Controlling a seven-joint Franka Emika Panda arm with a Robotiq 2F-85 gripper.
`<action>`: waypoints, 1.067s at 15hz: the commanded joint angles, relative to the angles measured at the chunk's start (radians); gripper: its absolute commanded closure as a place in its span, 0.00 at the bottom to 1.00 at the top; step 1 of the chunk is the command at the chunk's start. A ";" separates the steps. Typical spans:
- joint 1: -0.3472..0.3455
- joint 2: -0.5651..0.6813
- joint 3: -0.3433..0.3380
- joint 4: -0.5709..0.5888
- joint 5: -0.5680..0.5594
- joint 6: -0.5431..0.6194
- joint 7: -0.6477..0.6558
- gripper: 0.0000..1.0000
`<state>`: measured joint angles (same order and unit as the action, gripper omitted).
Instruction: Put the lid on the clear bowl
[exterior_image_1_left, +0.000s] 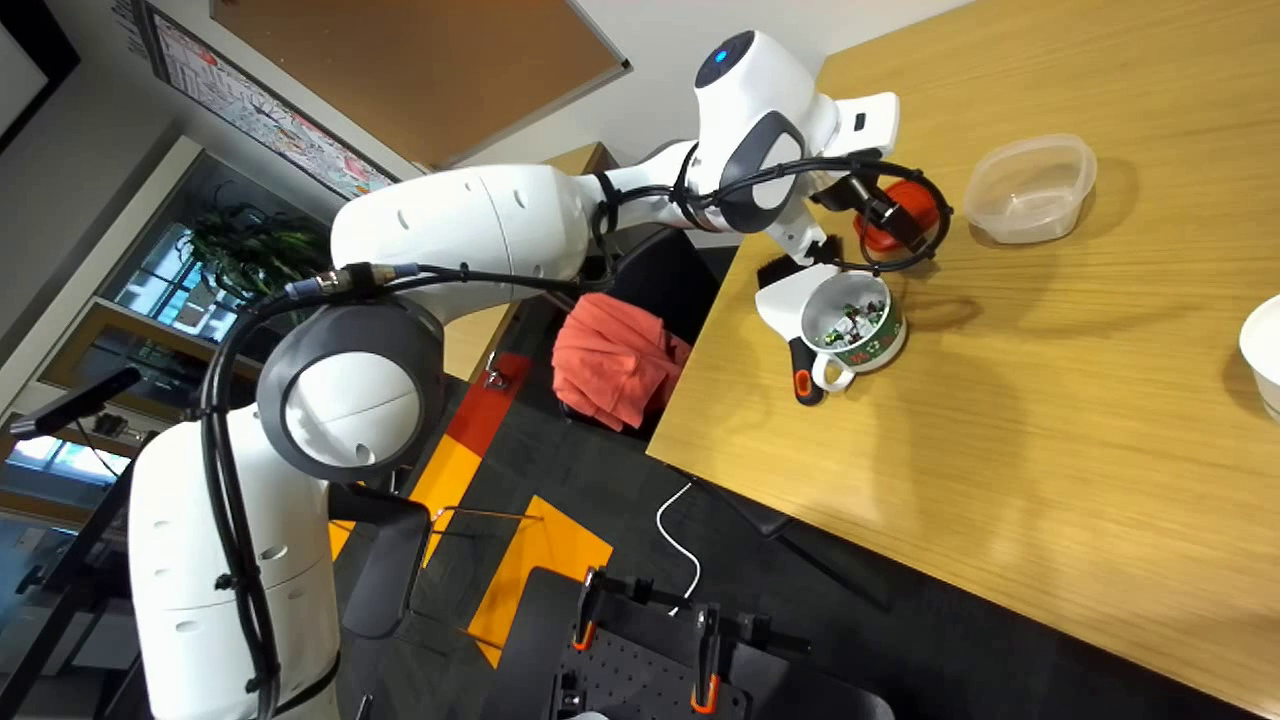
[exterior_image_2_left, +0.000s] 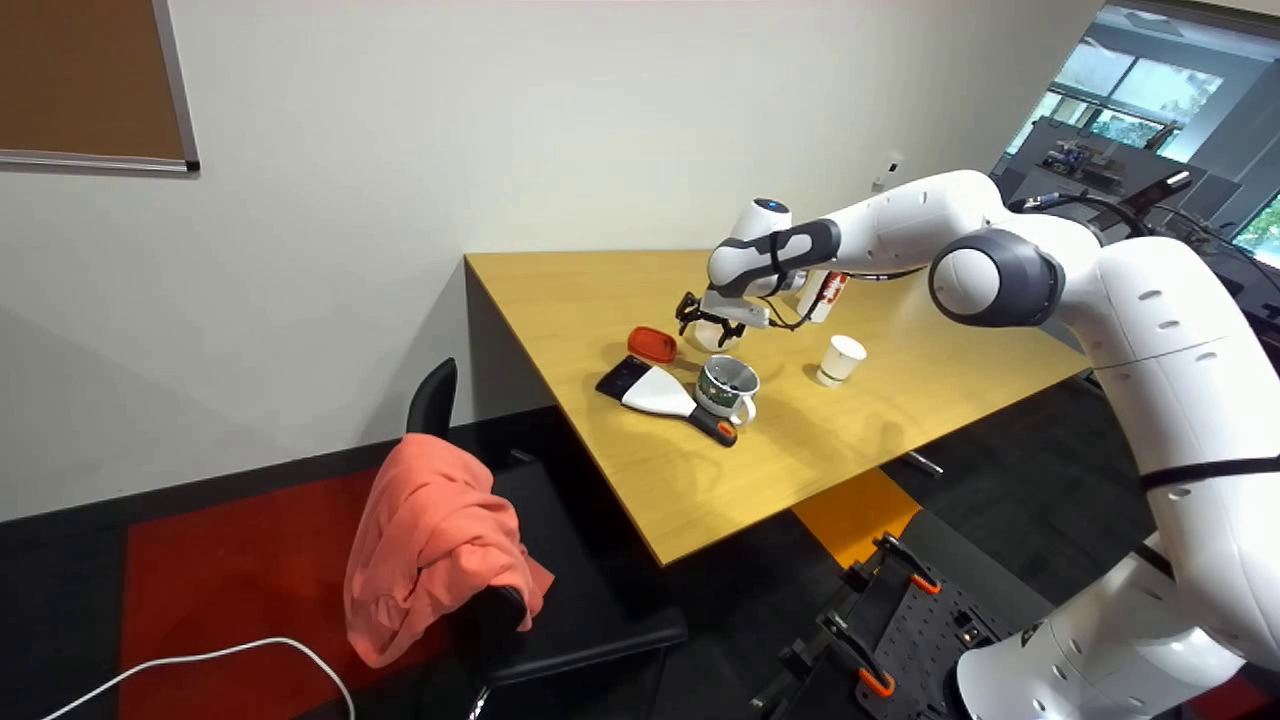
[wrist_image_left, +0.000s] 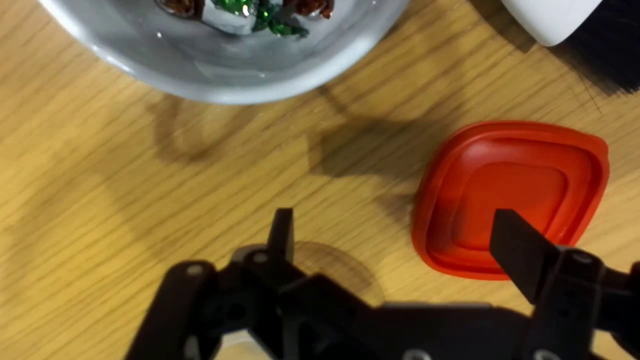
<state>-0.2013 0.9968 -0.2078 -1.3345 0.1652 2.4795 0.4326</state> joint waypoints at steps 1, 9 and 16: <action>-0.013 0.054 0.009 0.080 0.028 -0.009 0.032 0.07; -0.050 0.149 0.038 0.219 0.052 -0.045 0.017 0.22; -0.065 0.217 0.067 0.320 0.070 -0.091 0.026 0.33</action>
<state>-0.2550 1.1719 -0.1550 -1.0978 0.2196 2.4445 0.4405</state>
